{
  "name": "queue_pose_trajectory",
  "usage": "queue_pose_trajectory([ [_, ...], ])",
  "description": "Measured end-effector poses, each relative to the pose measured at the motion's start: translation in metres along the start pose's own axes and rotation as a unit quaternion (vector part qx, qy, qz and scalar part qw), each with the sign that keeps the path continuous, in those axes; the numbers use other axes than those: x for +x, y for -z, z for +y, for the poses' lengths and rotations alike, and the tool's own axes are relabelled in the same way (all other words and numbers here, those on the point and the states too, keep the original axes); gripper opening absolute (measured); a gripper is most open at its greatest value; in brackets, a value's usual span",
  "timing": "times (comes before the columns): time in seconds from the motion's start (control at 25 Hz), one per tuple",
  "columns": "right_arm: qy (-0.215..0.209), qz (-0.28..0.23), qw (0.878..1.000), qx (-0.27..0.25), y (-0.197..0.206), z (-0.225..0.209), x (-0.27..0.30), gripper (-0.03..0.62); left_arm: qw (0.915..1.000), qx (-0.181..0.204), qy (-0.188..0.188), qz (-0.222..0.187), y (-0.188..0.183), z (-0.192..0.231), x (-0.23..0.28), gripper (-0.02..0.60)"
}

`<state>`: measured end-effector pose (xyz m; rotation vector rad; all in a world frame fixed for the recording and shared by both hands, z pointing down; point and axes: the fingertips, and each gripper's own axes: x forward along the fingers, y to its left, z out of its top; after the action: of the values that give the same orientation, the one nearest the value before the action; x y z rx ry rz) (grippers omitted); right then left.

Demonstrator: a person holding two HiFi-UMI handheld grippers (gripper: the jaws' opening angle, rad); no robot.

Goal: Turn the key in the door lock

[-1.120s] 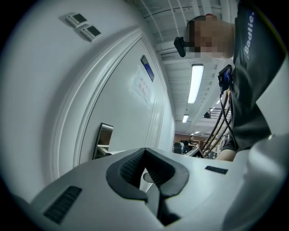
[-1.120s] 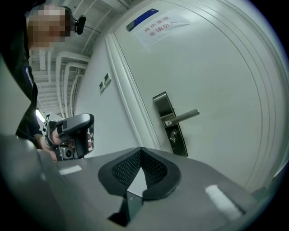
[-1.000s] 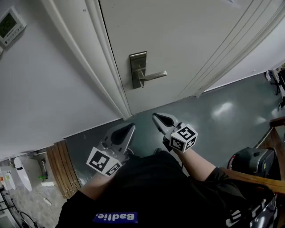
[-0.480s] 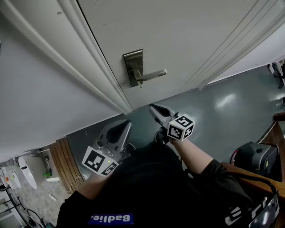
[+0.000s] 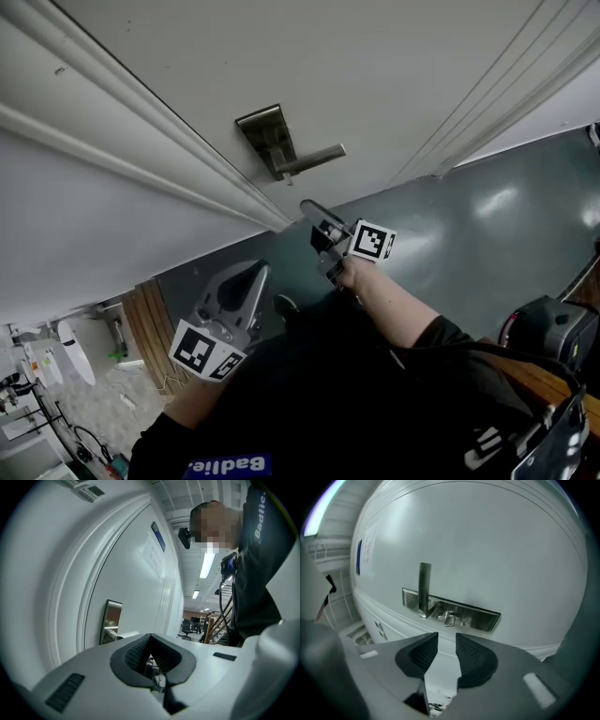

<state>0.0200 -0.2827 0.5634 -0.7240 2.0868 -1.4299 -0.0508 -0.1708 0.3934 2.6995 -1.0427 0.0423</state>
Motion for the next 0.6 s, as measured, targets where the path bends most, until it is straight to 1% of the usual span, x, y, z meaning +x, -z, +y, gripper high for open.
queue_pose_trajectory([
  [0.08, -0.003, -0.024, 0.999, 0.041, -0.004, -0.01, 0.004, 0.125, 1.0, 0.001, 0.0, 0.003, 0.002, 0.0, 0.0, -0.006],
  [0.16, -0.002, -0.051, 0.994, 0.092, -0.004, -0.018, 0.008, 0.133, 1.0, 0.0, 0.0, 0.004, 0.003, 0.001, -0.004, -0.006],
  [0.32, -0.029, -0.103, 0.978, 0.179, -0.003, -0.02, 0.019, 0.135, 0.9999, 0.002, 0.003, 0.013, 0.004, 0.004, -0.015, -0.006],
  [0.48, -0.069, -0.139, 0.958, 0.241, -0.008, -0.031, 0.033, 0.135, 0.9997, 0.001, 0.002, 0.023, 0.009, 0.014, -0.023, -0.007],
  [0.56, -0.093, -0.143, 0.95, 0.26, -0.012, -0.035, 0.038, 0.135, 0.9997, 0.001, 0.0, 0.026, 0.01, 0.017, -0.026, -0.006],
  [0.6, -0.106, -0.14, 0.948, 0.265, -0.014, -0.033, 0.041, 0.134, 0.9996, 0.001, -0.001, 0.027, 0.01, 0.018, -0.027, -0.006],
])
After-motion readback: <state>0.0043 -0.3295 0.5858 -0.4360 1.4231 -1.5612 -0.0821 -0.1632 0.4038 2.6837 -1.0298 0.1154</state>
